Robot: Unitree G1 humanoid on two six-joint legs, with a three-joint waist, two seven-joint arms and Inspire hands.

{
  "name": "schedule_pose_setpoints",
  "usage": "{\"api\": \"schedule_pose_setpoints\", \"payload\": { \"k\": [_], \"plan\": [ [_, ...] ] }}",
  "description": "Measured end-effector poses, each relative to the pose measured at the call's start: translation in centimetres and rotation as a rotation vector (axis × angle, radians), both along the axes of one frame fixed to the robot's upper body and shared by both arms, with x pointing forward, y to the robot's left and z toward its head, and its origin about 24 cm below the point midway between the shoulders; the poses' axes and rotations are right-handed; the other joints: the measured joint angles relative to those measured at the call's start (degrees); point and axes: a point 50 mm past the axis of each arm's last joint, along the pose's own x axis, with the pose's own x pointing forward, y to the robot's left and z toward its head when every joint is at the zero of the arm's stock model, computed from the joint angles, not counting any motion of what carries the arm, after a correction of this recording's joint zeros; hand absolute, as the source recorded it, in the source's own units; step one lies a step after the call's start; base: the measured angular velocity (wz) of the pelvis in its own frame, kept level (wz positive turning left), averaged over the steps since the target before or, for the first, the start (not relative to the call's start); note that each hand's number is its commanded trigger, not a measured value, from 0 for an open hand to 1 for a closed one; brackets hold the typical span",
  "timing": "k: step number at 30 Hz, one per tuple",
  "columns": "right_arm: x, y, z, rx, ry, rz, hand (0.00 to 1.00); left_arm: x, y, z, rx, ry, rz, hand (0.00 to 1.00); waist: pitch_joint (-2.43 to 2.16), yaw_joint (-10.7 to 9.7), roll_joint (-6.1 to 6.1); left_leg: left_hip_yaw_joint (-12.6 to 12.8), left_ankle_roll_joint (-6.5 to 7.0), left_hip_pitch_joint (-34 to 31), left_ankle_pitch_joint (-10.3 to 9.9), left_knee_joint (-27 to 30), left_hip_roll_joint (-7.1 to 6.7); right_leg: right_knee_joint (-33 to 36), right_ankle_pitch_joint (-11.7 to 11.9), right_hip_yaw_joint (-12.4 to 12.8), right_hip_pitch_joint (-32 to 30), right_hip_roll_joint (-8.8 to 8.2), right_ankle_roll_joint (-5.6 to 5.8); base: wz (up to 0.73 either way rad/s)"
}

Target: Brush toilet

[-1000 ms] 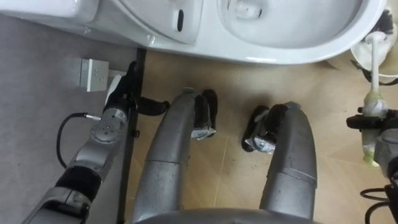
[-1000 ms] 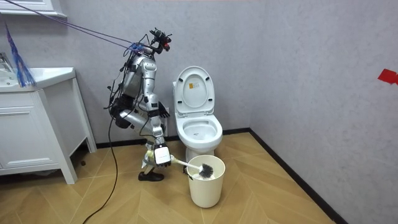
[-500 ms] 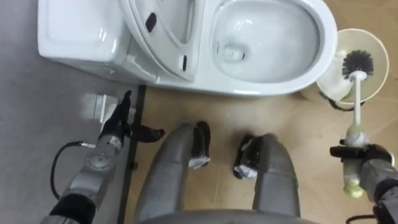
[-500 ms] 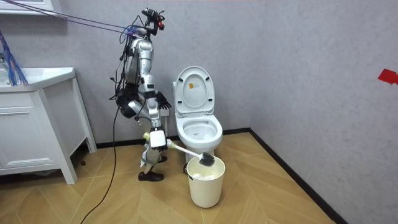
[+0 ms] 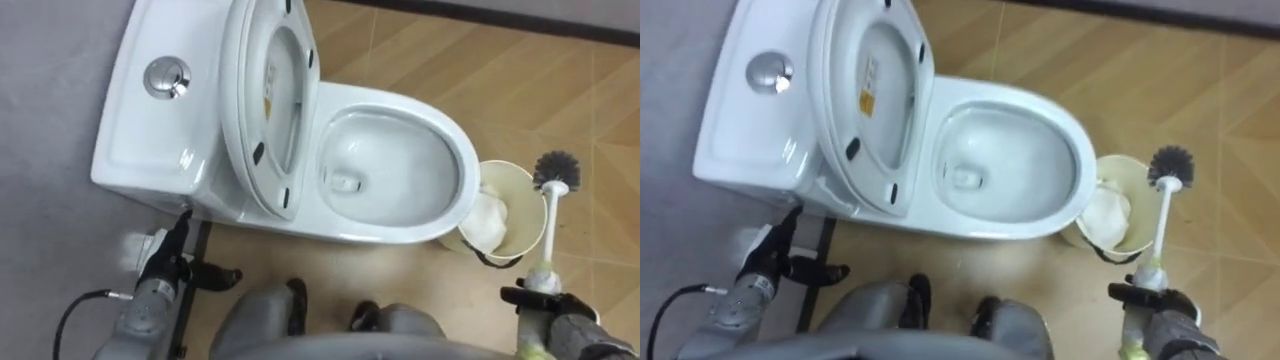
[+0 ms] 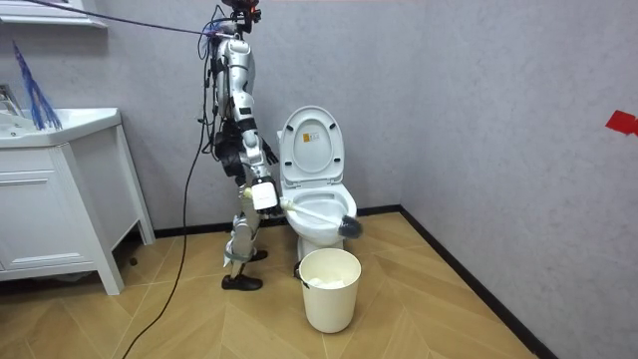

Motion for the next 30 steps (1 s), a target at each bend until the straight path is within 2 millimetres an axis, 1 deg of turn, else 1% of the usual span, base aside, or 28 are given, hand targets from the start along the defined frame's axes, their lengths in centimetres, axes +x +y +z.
{"api": "schedule_pose_setpoints", "payload": {
  "k": [1, 4, 6, 7, 8, 10, 11, 13, 14, 17, 20, 25, 27, 30],
  "plan": [
    [0.1, 0.0, 0.0, -0.008, 0.002, 0.016, 1.00, -0.4, 0.0, 0.1, 0.000, 0.001, 0.000, 0.00, -0.01, 0.1, -0.07, -0.2, -0.02, 0.9, 0.0, -0.2, -0.01, -1.0, 0.2, -0.1, 1.4, 0.24, 0.15, 0.06],
    [1.0, 0.1, 0.3, -0.050, 0.012, 0.136, 1.00, -1.5, 0.1, 0.3, 0.041, 0.016, -0.035, 0.00, -0.03, 0.4, -0.35, -0.3, -0.06, 3.7, 0.0, -1.2, -0.07, -3.5, 0.6, -0.4, 4.8, 0.67, 0.25, 0.03],
    [1.8, 0.3, 0.5, -0.075, 0.000, 0.202, 1.00, -1.6, 0.2, 0.8, 0.068, -0.003, -0.055, 0.00, -0.03, 0.5, -0.37, -0.5, -0.22, 5.0, -0.1, -2.2, -0.10, -3.9, 0.7, -0.6, 6.0, 0.72, 0.26, 0.04],
    [2.4, 0.3, 0.7, -0.093, -0.012, 0.244, 1.00, -1.6, 0.2, 1.0, 0.090, -0.008, -0.075, 0.00, -0.03, 1.1, -0.32, -0.5, -0.31, 5.6, 0.0, -2.5, -0.14, -3.9, 0.7, -0.7, 6.4, 0.69, 0.26, 0.03],
    [2.8, 0.4, 0.9, -0.108, -0.022, 0.279, 1.00, -1.4, 0.2, 1.3, 0.118, -0.020, -0.101, 0.00, -0.01, 1.8, -0.23, -0.8, -0.39, 6.1, -0.1, -2.6, -0.16, -4.0, 0.7, -0.8, 7.1, 0.74, 0.25, 0.07],
    [3.1, 0.4, 1.0, -0.128, -0.022, 0.324, 1.00, -1.2, 0.1, 1.8, 0.162, -0.040, -0.139, 0.00, 0.12, 1.8, -0.10, -1.8, -0.44, 7.1, -0.1, -2.9, -0.38, -4.9, 1.0, -1.8, 8.9, 0.89, 0.34, 0.26],
    [3.4, 0.5, 1.2, -0.141, -0.029, 0.353, 1.00, -1.2, 0.0, 2.3, 0.186, -0.062, -0.156, 0.00, 0.02, 2.0, -0.05, -2.4, -0.48, 7.3, -0.1, -2.8, -0.51, -4.9, 1.0, -2.2, 9.4, 0.86, 0.35, 0.27],
    [4.1, 0.7, 1.5, -0.165, -0.048, 0.408, 1.00, -0.8, 0.0, 3.1, 0.220, -0.103, -0.176, 0.00, 0.02, 3.0, 0.07, -2.6, -0.49, 7.0, -0.1, -2.4, -0.51, -4.8, 1.0, -2.5, 9.4, 0.88, 0.35, 0.12],
    [4.3, 0.8, 1.6, -0.177, -0.050, 0.444, 1.00, -0.4, -0.1, 3.7, 0.258, -0.133, -0.201, 0.00, 0.05, 3.4, 0.14, -3.1, -0.50, 6.9, -0.1, -2.1, -0.61, -4.8, 1.0, -2.9, 9.5, 0.88, 0.35, 0.14],
    [4.6, 1.1, 1.6, -0.178, -0.056, 0.500, 1.00, 0.1, -0.1, 5.1, 0.358, -0.193, -0.258, 0.00, 0.05, 3.9, 0.13, -3.9, -0.49, 6.8, -0.1, -1.9, -0.88, -5.1, 0.9, -3.9, 9.8, 0.76, 0.41, 0.19],
    [4.7, 1.1, 1.6, -0.174, -0.050, 0.530, 1.00, 0.1, -0.2, 5.8, 0.412, -0.209, -0.306, 0.00, 0.00, 4.9, 0.14, -4.0, -0.59, 6.8, 0.0, -1.7, -0.87, -5.7, 0.9, -3.9, 10.0, 0.98, 0.40, 0.00],
    [4.9, 1.1, 1.6, -0.193, -0.036, 0.622, 1.00, -0.1, -0.2, 6.3, 0.429, -0.243, -0.307, 0.00, 0.03, 5.1, 0.40, -4.3, -0.67, 6.8, 0.1, -1.9, -0.84, -5.6, 0.9, -4.3, 10.1, 1.06, 0.39, 0.05],
    [5.0, 1.1, 1.6, -0.211, -0.020, 0.672, 1.00, 0.1, -0.1, 6.6, 0.451, -0.271, -0.301, 0.00, 0.10, 5.1, 0.61, -4.4, -0.71, 6.5, 0.1, -2.0, -0.77, -5.5, 0.9, -4.6, 10.0, 1.08, 0.39, 0.05],
    [4.8, 1.4, 1.4, -0.223, 0.019, 0.739, 1.00, 0.7, -0.2, 7.0, 0.511, -0.312, -0.315, 0.00, 0.41, 5.3, 1.09, -4.6, -0.83, 6.0, 0.2, -2.0, -0.77, -5.7, 1.0, -4.8, 9.9, 1.12, 0.28, 0.01]
  ]
}}
